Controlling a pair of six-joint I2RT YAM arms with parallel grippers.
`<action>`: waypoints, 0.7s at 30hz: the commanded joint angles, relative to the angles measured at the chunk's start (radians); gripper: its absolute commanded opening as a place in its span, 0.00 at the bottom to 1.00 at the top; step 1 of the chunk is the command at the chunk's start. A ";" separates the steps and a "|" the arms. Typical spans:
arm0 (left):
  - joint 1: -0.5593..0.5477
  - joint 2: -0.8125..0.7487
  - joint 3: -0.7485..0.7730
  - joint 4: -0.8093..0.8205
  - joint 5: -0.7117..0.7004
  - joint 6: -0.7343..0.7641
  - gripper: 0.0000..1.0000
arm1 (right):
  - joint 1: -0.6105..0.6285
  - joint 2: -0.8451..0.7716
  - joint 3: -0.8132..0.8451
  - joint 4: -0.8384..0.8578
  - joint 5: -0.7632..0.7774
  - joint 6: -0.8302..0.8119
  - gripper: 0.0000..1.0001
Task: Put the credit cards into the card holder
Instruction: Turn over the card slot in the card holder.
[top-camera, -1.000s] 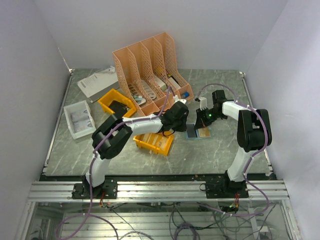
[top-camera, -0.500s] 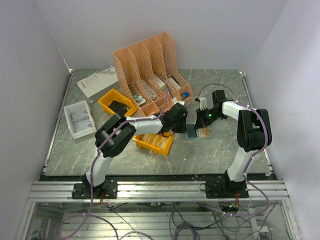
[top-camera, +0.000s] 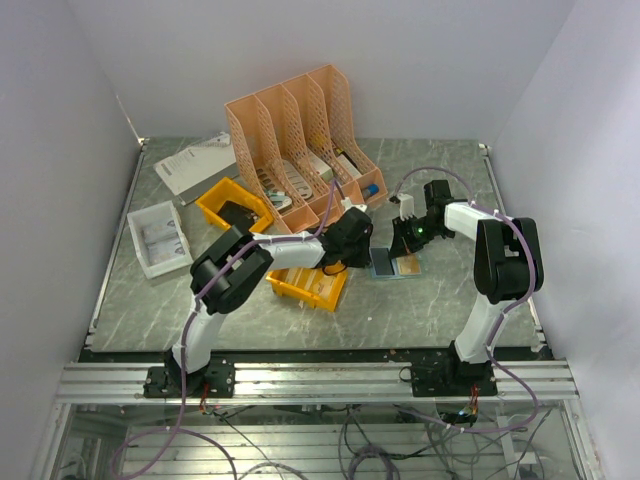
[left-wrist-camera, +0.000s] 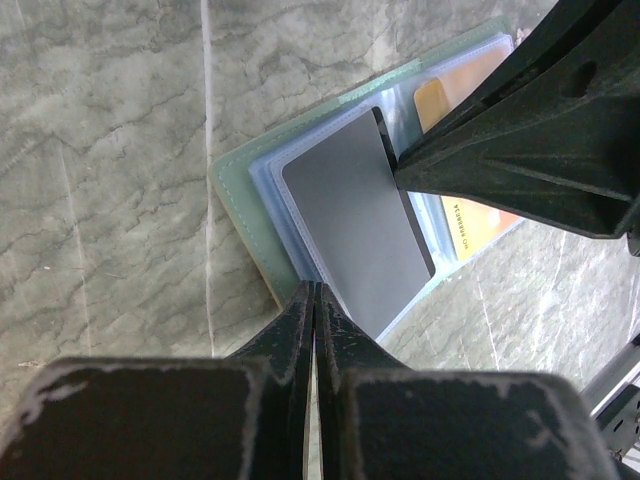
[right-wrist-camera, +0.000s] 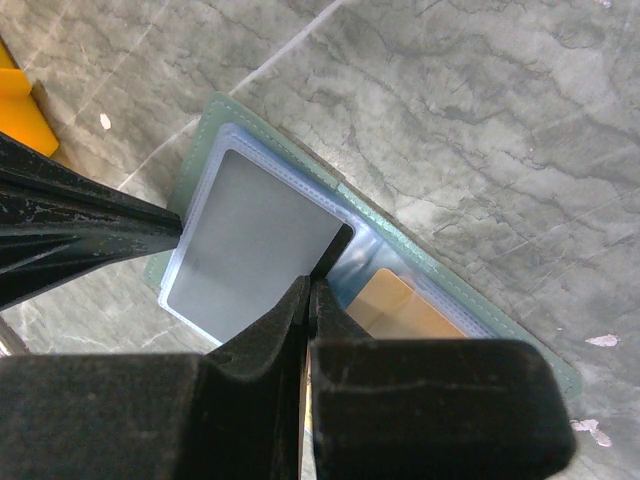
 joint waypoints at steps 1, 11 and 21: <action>0.005 0.028 0.015 0.016 0.027 0.003 0.07 | 0.002 0.023 0.007 -0.002 0.021 -0.009 0.00; 0.004 0.054 0.052 -0.017 0.048 0.020 0.07 | 0.001 0.025 0.007 -0.002 0.017 -0.010 0.01; -0.011 0.072 0.164 -0.143 0.013 0.085 0.07 | 0.002 0.018 0.009 -0.005 0.009 -0.015 0.05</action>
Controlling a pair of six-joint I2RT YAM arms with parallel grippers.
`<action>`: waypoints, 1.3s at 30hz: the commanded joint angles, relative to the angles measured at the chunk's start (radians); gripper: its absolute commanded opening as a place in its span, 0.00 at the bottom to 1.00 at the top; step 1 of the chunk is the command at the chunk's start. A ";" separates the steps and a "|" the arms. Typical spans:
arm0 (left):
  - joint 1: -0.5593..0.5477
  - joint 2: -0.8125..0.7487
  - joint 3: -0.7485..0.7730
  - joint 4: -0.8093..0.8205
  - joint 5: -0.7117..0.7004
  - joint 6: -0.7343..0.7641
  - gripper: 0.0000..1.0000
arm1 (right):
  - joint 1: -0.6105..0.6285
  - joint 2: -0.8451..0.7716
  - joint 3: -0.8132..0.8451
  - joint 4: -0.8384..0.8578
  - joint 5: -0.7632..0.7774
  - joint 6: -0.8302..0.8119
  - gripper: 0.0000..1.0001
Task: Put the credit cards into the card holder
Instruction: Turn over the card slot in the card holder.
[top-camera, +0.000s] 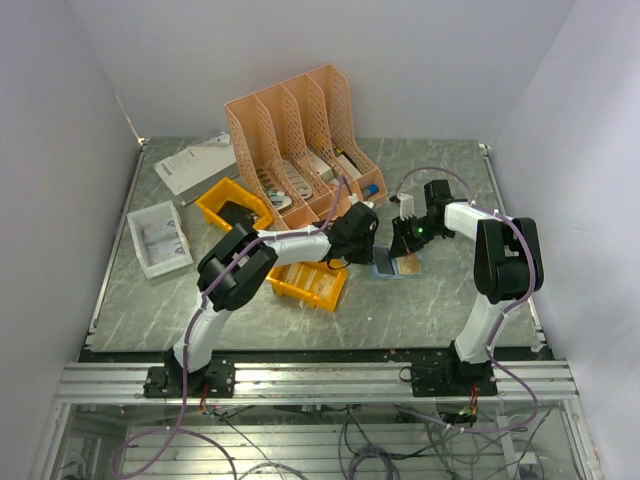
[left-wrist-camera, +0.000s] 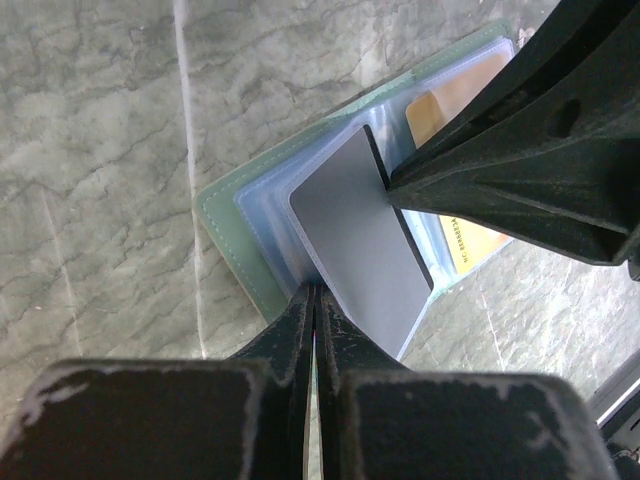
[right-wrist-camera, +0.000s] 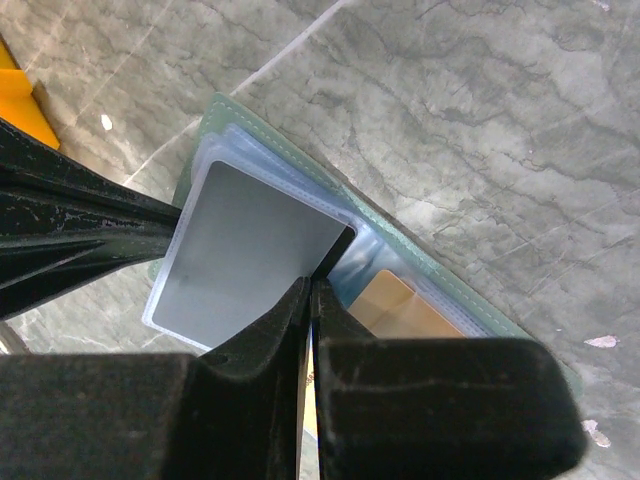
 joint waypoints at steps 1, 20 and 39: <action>-0.010 0.017 0.061 -0.059 -0.013 0.047 0.07 | 0.002 0.015 0.008 -0.005 0.011 -0.014 0.06; -0.020 0.059 0.187 -0.156 -0.002 0.102 0.07 | -0.030 -0.062 0.005 -0.001 -0.015 -0.018 0.23; -0.050 0.126 0.346 -0.219 0.013 0.127 0.07 | -0.142 -0.149 0.000 -0.033 -0.126 -0.053 0.25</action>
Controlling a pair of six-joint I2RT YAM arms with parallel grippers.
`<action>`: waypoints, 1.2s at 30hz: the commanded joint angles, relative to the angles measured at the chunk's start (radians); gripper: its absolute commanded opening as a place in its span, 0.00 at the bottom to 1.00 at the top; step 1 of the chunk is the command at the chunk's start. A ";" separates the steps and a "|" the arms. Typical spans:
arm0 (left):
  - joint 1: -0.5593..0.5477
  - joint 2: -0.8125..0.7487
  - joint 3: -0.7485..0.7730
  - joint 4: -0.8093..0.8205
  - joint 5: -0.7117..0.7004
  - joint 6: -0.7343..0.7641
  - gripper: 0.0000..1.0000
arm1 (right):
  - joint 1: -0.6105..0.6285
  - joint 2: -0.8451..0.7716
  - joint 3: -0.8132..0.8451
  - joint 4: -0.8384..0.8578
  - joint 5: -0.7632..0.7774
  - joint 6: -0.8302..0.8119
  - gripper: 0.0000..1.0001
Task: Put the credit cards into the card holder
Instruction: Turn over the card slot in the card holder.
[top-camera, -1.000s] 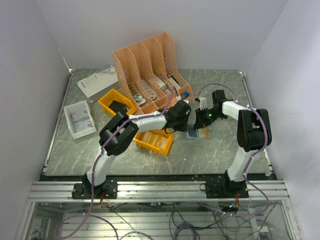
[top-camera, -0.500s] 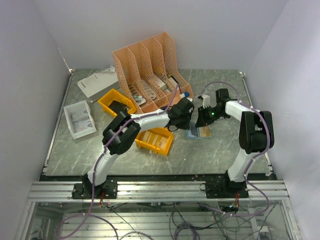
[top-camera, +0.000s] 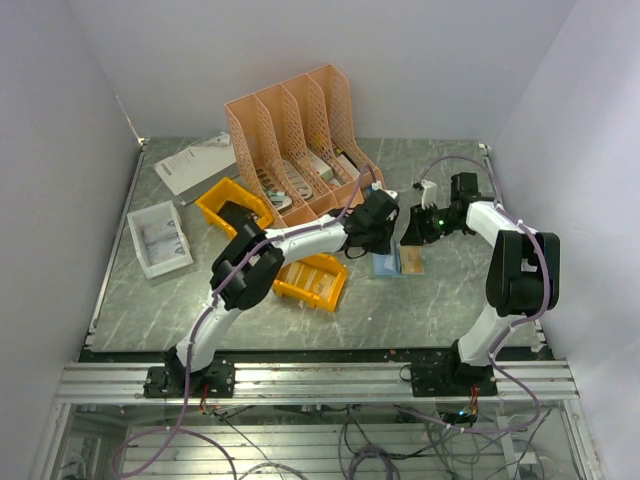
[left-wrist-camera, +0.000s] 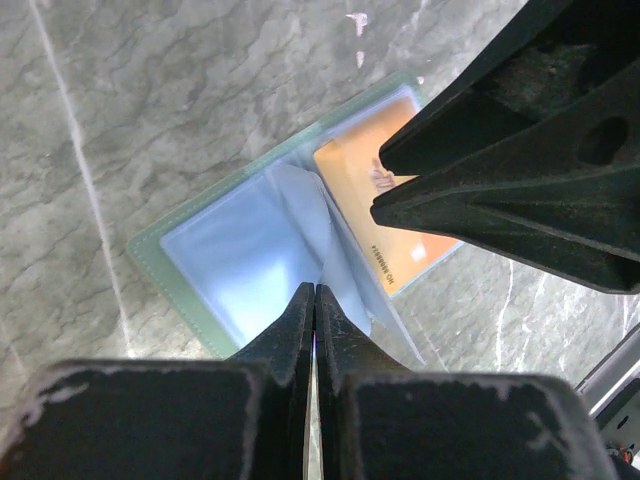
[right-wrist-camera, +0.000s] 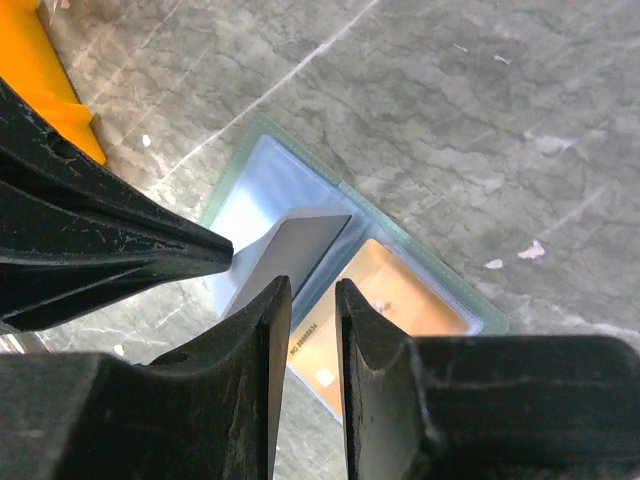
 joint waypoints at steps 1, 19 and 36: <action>-0.015 0.040 0.060 -0.032 0.023 0.017 0.07 | -0.033 -0.027 -0.001 -0.027 -0.040 -0.024 0.25; -0.020 0.076 0.113 -0.059 0.021 0.022 0.07 | -0.062 -0.058 -0.008 -0.073 -0.108 -0.092 0.36; -0.018 -0.179 -0.126 0.025 -0.086 0.032 0.12 | 0.019 0.050 -0.014 -0.055 0.014 -0.060 0.06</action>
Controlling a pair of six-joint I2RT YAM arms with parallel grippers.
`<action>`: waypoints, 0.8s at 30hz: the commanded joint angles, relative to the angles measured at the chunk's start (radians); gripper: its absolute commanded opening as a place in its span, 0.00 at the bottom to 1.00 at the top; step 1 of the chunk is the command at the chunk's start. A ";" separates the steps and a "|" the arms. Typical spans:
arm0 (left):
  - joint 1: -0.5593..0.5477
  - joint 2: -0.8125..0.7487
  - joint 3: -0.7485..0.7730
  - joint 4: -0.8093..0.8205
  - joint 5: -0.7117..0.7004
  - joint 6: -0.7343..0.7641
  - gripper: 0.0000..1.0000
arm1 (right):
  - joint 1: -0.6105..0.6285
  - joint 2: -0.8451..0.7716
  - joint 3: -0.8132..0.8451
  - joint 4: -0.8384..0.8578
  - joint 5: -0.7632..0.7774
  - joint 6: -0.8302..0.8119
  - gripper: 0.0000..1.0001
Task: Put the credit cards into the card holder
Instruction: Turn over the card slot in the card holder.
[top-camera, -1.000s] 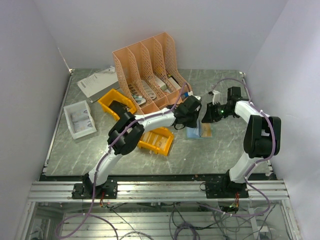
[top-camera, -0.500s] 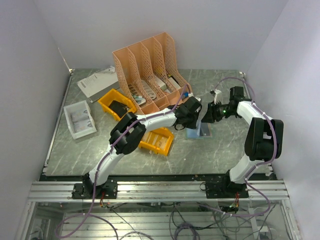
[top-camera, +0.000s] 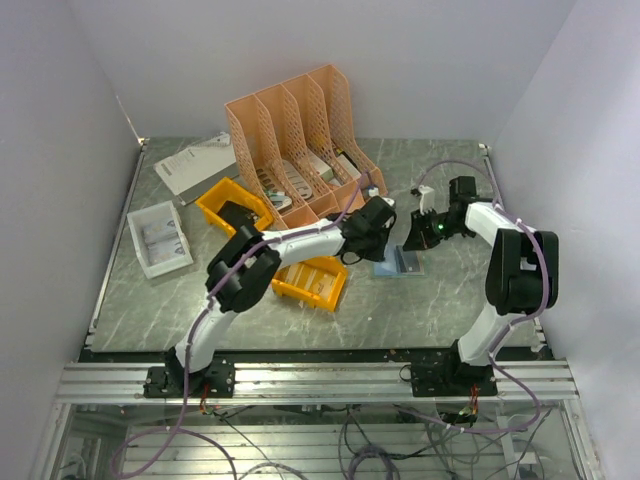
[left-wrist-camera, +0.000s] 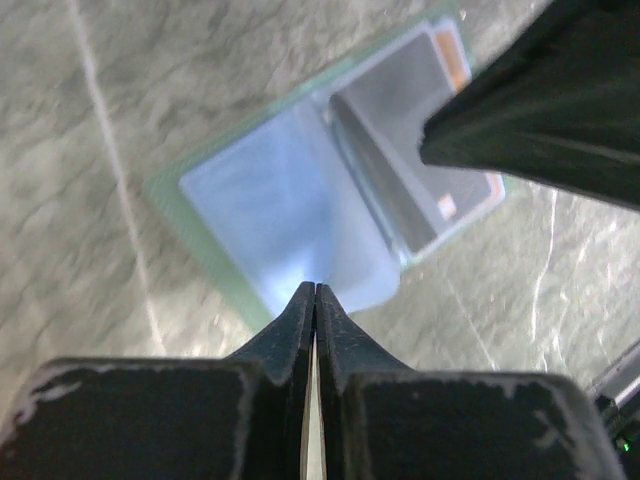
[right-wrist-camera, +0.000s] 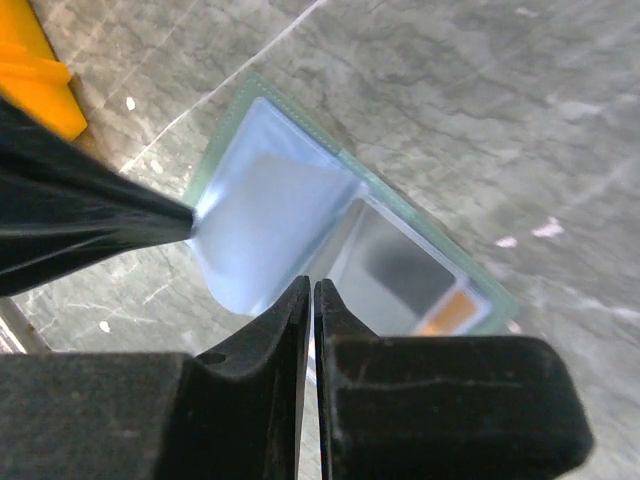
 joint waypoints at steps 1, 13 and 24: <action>-0.004 -0.220 -0.132 0.097 -0.083 0.014 0.15 | 0.054 0.063 -0.004 0.002 -0.007 0.018 0.06; 0.005 -0.847 -0.676 0.364 -0.351 0.104 0.39 | 0.108 0.100 0.039 -0.073 -0.261 -0.038 0.07; 0.559 -1.020 -0.666 -0.067 -0.028 0.096 0.71 | 0.127 -0.273 0.074 0.081 -0.270 -0.041 0.33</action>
